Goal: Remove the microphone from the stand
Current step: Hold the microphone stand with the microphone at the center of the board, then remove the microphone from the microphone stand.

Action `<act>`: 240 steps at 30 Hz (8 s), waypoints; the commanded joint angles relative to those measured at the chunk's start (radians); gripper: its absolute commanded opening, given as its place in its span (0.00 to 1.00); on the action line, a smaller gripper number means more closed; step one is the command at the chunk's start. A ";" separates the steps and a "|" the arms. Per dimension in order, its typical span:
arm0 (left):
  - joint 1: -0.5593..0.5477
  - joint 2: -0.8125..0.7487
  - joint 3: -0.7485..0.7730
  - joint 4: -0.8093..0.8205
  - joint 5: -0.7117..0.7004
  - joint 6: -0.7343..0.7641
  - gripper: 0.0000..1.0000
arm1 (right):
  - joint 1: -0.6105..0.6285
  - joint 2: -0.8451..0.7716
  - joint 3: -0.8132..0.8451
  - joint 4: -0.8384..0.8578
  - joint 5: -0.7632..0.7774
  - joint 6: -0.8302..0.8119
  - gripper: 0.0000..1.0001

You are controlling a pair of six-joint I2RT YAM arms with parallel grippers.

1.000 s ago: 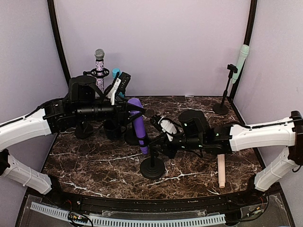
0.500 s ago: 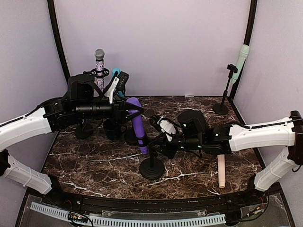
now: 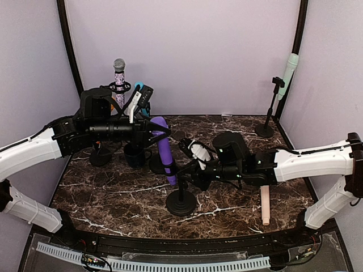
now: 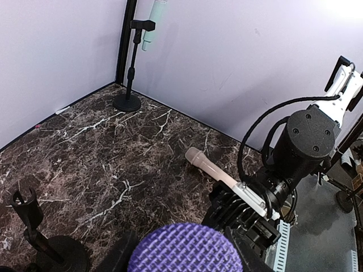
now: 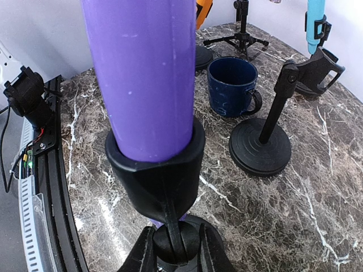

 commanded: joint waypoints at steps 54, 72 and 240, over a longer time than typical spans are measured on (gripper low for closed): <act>0.106 0.050 0.126 0.074 0.050 0.017 0.00 | 0.120 0.085 0.059 -0.239 0.072 -0.020 0.00; 0.117 -0.080 -0.068 0.360 0.320 0.078 0.00 | 0.114 0.134 0.044 -0.246 0.105 0.116 0.00; 0.153 -0.222 -0.436 0.750 0.198 -0.087 0.00 | 0.231 0.155 -0.004 -0.225 0.235 0.373 0.00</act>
